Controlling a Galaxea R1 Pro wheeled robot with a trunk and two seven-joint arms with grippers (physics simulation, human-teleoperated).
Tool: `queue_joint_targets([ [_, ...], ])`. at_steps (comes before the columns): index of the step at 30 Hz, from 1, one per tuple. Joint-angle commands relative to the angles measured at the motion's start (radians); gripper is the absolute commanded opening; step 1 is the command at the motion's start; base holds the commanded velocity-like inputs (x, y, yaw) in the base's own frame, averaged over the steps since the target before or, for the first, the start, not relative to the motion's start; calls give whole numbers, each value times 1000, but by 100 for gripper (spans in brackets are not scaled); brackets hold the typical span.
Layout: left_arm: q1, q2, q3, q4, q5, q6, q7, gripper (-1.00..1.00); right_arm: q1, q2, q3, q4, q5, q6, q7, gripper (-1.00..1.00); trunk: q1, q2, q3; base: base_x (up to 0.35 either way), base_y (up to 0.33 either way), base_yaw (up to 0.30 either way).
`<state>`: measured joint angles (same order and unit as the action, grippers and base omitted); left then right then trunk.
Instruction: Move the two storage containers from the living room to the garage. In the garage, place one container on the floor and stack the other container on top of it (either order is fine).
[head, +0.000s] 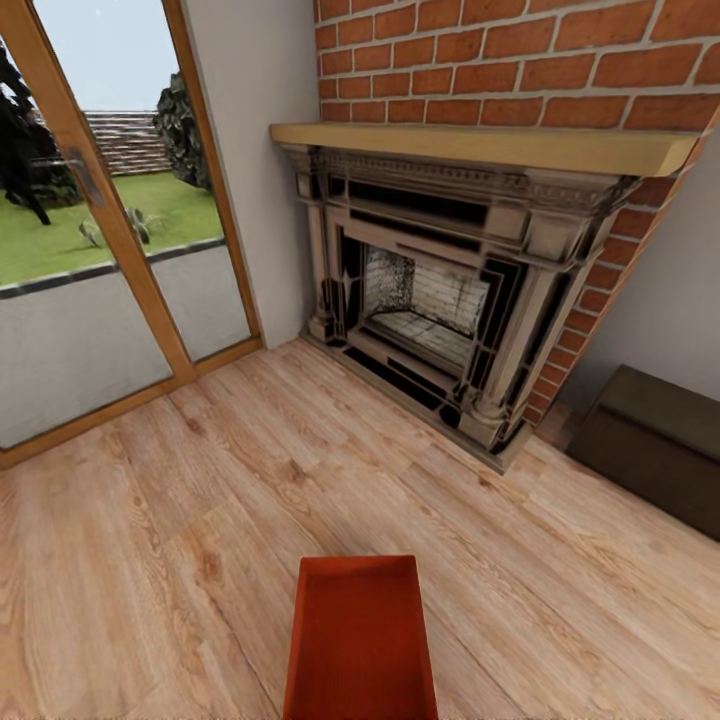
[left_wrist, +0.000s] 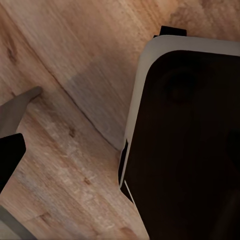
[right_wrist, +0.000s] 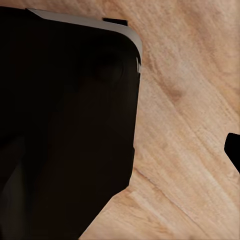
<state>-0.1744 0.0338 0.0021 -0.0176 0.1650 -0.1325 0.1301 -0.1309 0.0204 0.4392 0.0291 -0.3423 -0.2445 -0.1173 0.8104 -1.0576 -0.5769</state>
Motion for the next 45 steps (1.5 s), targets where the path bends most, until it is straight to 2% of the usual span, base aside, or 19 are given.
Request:
queue_joint_targets([
  [1,0,0,-1,1,7,-4,0,100,-1,1,10,3,-7,-5,-2,100,0,-1,-2,0,0,0],
  [45,0,0,-1,1,7,-4,0,100,-1,-2,16,3,-1,-7,12,100,0,-1,-72,0,0,0],
])
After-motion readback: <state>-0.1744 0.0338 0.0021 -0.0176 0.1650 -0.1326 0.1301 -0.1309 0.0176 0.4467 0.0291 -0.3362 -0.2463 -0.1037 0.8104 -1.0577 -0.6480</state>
